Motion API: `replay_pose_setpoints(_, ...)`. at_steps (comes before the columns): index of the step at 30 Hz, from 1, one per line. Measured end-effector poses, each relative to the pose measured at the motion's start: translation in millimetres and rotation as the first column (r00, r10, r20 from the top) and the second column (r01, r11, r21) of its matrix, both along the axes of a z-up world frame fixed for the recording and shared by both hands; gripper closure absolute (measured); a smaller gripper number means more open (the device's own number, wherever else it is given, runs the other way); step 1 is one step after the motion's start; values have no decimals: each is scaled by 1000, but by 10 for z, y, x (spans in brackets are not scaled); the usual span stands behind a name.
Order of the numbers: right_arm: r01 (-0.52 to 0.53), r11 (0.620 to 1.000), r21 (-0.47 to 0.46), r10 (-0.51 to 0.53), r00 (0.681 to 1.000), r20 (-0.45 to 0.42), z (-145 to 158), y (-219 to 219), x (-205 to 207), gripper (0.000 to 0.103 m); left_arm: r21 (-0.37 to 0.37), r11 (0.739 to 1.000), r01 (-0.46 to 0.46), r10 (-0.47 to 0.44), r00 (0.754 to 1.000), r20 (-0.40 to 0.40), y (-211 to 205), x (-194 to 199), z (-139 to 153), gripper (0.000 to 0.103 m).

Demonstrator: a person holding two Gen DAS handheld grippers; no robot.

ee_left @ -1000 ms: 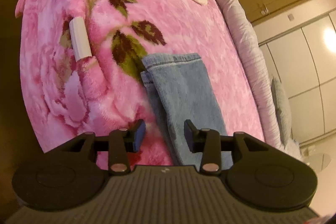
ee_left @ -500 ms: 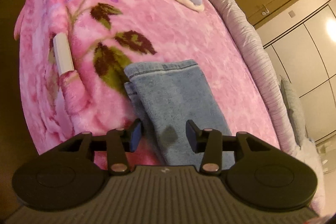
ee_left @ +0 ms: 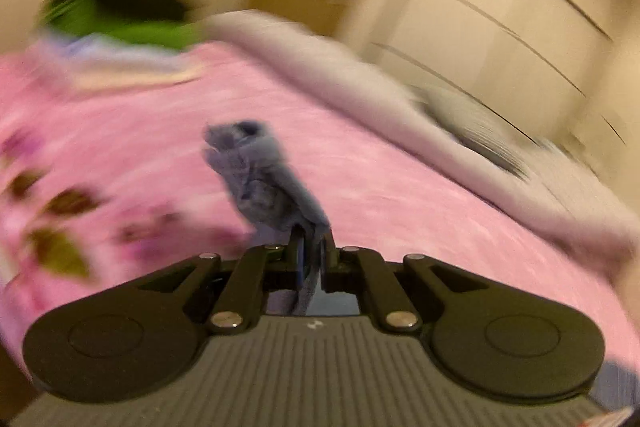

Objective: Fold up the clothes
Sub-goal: 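Grasp the leg hems with the left gripper and lift them toward the waistband, then grasp the waistband edge of the blue jeans with the right gripper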

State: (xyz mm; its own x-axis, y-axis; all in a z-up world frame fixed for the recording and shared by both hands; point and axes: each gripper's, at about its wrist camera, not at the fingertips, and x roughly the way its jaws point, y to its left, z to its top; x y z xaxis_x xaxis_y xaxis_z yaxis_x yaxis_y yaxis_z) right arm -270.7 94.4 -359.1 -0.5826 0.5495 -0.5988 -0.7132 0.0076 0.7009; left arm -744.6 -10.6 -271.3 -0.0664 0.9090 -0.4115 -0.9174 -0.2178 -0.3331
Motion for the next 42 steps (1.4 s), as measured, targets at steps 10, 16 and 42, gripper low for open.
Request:
replay_pose_setpoints(10,65,994,93,-63,998,-30,202,-113,494,101,-103,826,554,-559,829,-26,513,2042,-524,96)
replay_pose_setpoints(16,109,992,55,-107,993,-41,124,-204,675,26,-227,778,586,-602,799,-1,472,2285,-760,88)
replay_pose_setpoints(42,61,982,-182,-94,979,-179,-267,230,-137,58,-174,887,429,-419,903,90,345,883,-374,88)
